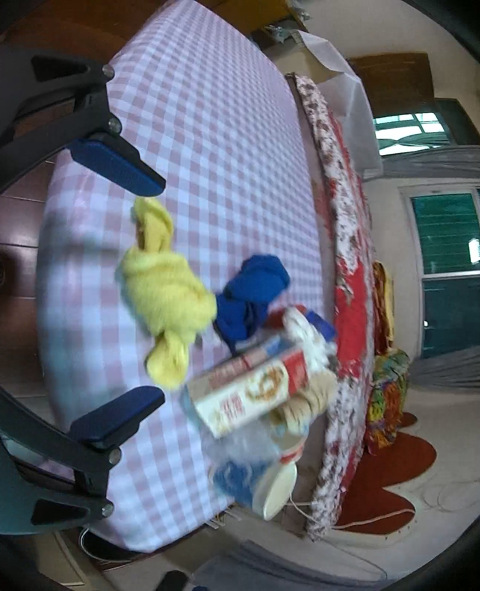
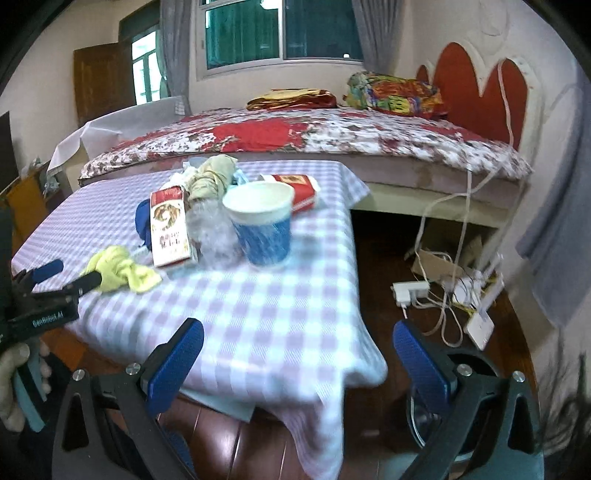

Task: Collect trash
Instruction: 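Grasp the yellow cloth with the left tool while the right tool grasps the blue-white paper cup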

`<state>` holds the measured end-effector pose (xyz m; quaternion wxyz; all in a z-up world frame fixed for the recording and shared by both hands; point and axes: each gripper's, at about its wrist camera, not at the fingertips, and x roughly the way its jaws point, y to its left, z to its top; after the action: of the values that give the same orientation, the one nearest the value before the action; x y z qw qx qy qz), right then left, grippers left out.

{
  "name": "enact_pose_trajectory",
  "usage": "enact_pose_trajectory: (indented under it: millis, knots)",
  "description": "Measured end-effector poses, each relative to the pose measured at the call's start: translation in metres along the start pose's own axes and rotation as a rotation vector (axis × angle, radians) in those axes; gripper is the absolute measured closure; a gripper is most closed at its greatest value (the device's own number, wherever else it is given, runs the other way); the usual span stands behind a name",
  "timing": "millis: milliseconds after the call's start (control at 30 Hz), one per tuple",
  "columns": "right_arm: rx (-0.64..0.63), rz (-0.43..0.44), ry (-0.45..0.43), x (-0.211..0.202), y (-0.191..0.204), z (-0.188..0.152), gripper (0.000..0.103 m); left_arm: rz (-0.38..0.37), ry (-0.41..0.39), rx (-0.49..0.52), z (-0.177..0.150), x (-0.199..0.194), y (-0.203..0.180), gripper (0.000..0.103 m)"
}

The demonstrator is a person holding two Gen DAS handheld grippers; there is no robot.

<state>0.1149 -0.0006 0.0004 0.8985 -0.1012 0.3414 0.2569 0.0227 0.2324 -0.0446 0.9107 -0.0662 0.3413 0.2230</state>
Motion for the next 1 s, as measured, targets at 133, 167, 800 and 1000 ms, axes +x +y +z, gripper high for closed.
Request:
enact_pose_trajectory:
  millis: [133, 167, 800, 1000]
  knots:
    - [0.015, 0.032, -0.002, 0.031, 0.008, 0.02, 0.002, -0.05, 0.046, -0.047, 0.002, 0.021, 0.015, 0.0]
    - [0.016, 0.039, -0.004, 0.039, 0.01, 0.026, 0.004, -0.046, 0.053, -0.046, 0.002, 0.027, 0.015, 0.0]
    - [-0.021, 0.052, 0.007, 0.117, 0.026, 0.068, 0.039, -0.192, 0.035, -0.08, 0.02, 0.058, 0.016, 0.064]
    - [-0.045, 0.065, -0.013, 0.105, 0.027, 0.065, 0.041, -0.184, -0.02, -0.085, 0.03, 0.036, 0.021, 0.065]
